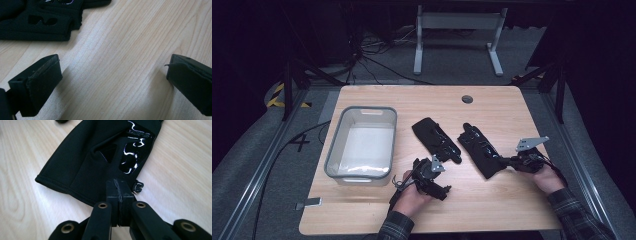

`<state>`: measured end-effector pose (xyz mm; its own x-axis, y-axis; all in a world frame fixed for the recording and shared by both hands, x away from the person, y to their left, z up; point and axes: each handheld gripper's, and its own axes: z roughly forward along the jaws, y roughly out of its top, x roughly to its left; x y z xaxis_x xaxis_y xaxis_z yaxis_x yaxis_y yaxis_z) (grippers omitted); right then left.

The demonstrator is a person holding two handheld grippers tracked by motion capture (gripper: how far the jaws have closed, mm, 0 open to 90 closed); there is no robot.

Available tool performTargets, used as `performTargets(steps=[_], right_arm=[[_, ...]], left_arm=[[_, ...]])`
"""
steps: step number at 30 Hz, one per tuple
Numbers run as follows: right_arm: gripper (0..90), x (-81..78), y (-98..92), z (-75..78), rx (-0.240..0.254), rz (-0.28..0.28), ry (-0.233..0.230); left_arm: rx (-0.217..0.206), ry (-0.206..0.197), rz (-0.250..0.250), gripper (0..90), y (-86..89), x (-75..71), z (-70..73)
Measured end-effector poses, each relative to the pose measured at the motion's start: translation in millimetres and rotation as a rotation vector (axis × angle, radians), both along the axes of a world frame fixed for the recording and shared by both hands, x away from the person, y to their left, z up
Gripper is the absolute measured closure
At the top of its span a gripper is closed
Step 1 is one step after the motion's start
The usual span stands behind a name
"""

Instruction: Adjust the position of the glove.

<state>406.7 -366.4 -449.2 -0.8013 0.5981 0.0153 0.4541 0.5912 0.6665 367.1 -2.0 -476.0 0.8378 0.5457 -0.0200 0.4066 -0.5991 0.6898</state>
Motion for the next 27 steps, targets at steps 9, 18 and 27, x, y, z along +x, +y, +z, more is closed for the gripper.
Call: performTargets(steps=[9,18,27], right_arm=[[90.0,-17.5,-14.1,1.0,-0.002,-0.005,0.017],[90.0,-36.1,-26.5,2.1,-0.02,-0.001,0.013],[90.0,-50.3,-35.9,3.0,-0.028,0.009,0.022]], left_arm=[[0.0,0.0,0.001,0.1,0.0,-0.1,0.0],[0.0,0.0,0.001,0.2,0.0,-0.1,0.0],[0.001,0.0,0.001,0.1,0.1,-0.1,0.1]])
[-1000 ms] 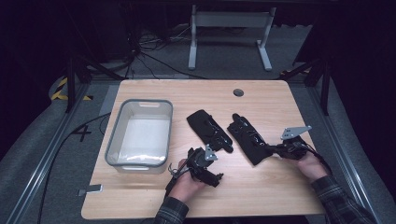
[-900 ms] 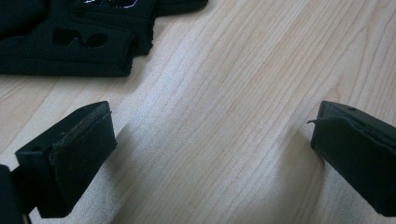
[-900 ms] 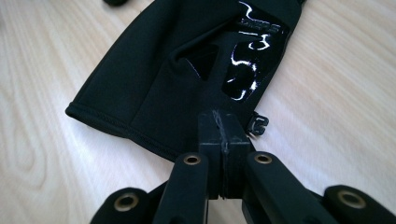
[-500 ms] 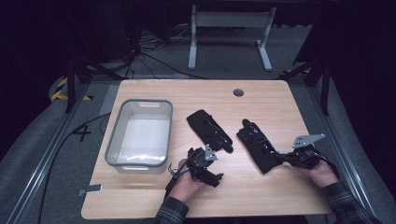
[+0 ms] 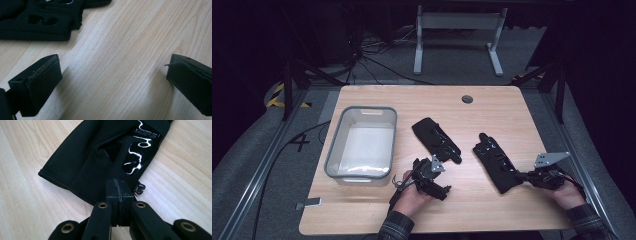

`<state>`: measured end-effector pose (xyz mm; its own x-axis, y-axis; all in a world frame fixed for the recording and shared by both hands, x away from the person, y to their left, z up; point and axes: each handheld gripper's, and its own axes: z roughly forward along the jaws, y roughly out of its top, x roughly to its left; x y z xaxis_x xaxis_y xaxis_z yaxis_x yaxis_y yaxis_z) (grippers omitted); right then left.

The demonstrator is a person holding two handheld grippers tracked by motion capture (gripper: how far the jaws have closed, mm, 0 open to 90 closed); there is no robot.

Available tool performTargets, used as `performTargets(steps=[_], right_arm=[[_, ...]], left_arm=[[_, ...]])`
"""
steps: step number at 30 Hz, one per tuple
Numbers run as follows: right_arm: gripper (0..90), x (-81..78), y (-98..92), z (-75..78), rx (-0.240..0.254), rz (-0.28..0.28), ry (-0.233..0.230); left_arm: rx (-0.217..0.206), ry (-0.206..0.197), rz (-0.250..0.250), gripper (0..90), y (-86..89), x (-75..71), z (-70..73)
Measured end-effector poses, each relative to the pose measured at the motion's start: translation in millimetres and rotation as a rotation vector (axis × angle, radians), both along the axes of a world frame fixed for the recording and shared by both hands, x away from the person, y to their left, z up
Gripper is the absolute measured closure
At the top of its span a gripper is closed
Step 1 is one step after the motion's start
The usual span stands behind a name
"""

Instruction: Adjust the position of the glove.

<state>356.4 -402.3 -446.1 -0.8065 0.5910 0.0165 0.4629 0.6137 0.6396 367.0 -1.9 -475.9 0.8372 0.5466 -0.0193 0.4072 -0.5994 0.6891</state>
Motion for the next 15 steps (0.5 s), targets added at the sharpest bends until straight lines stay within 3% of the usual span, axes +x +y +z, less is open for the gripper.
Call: performTargets(steps=[9,15], right_arm=[[90.0,-21.8,-8.1,-0.1,0.005,-0.001,0.011],[90.0,-19.7,-4.1,7.2,0.02,0.015,-0.019]], left_arm=[[0.0,0.0,0.001,0.1,0.0,-0.1,0.0],[0.0,0.0,0.0,0.1,0.0,0.0,0.0]])
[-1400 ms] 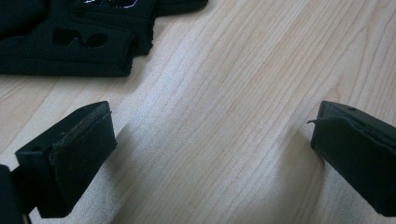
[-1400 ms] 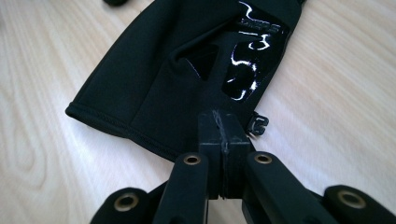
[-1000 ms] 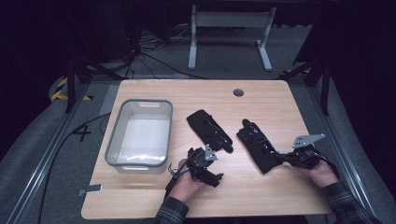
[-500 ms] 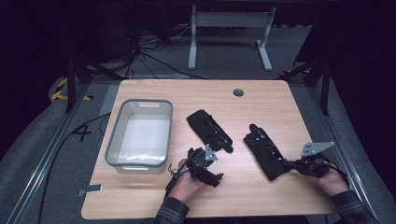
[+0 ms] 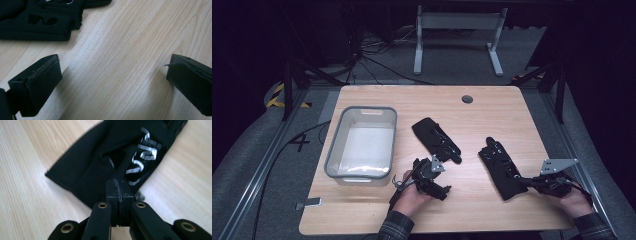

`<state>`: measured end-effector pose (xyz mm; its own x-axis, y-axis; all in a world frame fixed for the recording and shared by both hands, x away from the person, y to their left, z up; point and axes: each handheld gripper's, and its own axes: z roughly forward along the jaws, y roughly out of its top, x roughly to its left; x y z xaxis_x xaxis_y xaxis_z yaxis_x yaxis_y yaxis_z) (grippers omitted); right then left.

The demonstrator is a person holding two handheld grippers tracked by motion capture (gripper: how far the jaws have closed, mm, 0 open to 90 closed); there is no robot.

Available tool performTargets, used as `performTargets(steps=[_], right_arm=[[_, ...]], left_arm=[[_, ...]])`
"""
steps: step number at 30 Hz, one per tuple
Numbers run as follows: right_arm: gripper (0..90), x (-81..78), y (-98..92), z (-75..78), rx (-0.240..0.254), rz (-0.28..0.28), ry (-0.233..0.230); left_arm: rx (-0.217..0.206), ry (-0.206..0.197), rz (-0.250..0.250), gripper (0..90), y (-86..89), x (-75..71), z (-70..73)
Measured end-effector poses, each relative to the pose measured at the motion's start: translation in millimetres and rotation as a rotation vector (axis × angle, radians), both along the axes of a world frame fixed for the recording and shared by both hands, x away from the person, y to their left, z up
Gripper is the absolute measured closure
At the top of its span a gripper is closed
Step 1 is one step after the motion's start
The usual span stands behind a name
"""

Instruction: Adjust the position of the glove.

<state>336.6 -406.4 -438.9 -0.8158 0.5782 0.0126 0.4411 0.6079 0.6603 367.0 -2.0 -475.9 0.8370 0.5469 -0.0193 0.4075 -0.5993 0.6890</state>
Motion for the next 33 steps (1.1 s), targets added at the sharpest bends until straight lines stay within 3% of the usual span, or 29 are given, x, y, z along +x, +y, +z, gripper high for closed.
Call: performTargets(steps=[4,10,20,26,33], right_arm=[[90.0,12.7,6.9,6.5,0.019,0.01,-0.015],[90.0,44.6,23.0,12.8,0.039,0.027,-0.037],[90.0,98.6,38.8,12.2,0.037,-0.02,-0.058],[90.0,118.5,43.8,4.9,0.055,-0.044,-0.052],[90.0,128.9,49.3,-6.7,0.017,-0.05,-0.035]], left_arm=[[-0.001,0.0,0.001,0.1,-0.1,0.0,0.0],[0.0,0.0,0.001,0.1,-0.1,0.0,0.0],[-0.001,0.001,0.002,0.1,-0.3,0.2,0.0],[-0.001,0.0,0.002,0.1,-0.3,0.3,0.0],[0.0,0.001,0.004,0.2,-0.3,0.0,0.1]])
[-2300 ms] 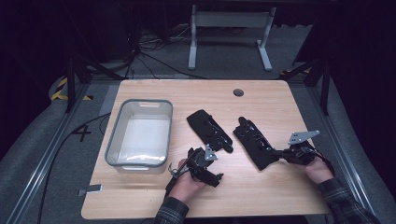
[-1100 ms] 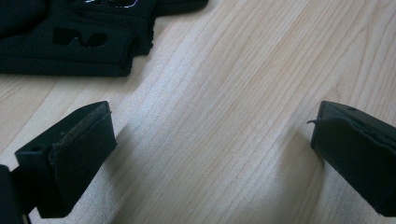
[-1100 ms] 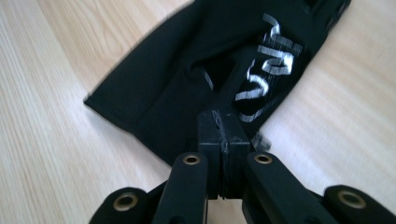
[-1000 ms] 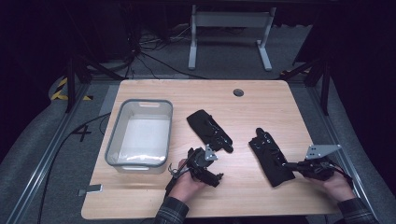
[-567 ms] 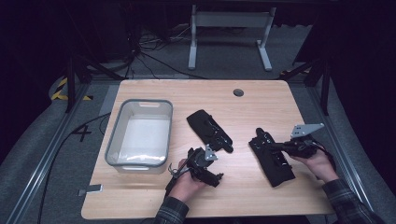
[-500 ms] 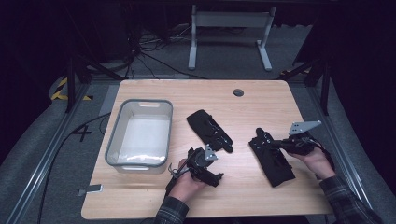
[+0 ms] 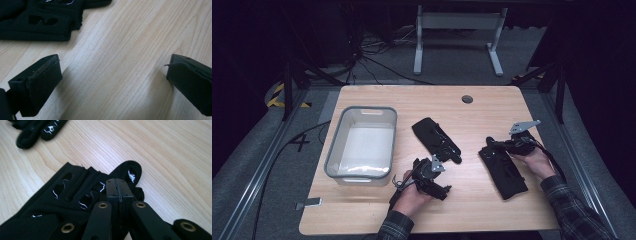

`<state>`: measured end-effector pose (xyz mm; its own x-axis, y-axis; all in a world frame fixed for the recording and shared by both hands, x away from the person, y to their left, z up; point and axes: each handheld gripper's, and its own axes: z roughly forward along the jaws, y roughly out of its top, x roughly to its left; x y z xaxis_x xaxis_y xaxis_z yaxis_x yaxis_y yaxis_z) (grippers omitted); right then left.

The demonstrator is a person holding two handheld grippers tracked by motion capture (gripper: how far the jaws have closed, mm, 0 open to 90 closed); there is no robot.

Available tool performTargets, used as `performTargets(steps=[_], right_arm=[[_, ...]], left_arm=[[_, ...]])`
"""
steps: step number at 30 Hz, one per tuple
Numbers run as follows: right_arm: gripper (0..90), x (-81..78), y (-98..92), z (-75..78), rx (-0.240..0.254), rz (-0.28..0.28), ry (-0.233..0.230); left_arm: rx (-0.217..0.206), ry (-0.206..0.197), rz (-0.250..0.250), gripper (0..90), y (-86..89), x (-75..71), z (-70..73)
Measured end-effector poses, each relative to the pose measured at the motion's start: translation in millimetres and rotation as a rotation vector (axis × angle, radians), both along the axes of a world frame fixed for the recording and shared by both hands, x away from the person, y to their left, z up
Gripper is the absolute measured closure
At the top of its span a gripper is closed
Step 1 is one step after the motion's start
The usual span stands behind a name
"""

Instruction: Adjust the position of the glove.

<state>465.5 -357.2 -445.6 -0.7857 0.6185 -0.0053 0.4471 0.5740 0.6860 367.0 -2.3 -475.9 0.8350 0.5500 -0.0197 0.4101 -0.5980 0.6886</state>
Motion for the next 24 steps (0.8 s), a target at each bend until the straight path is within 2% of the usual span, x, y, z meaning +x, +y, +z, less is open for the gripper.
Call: performTargets(steps=[7,14,17,24], right_arm=[[90.0,-5.5,-10.7,2.7,-0.03,-0.032,0.007],[90.0,-27.9,-25.3,4.2,-0.034,-0.055,0.029],[90.0,-32.6,-28.1,4.3,-0.035,-0.052,0.032],[90.0,-39.8,-33.6,11.4,0.015,-0.061,0.012]], left_arm=[[0.0,0.0,0.0,0.2,0.0,0.0,0.0],[0.0,-0.001,0.002,0.2,0.0,-0.2,0.0],[0.001,-0.001,0.002,0.2,0.0,-0.2,0.0],[0.001,-0.001,0.003,0.2,0.0,-0.3,0.0]])
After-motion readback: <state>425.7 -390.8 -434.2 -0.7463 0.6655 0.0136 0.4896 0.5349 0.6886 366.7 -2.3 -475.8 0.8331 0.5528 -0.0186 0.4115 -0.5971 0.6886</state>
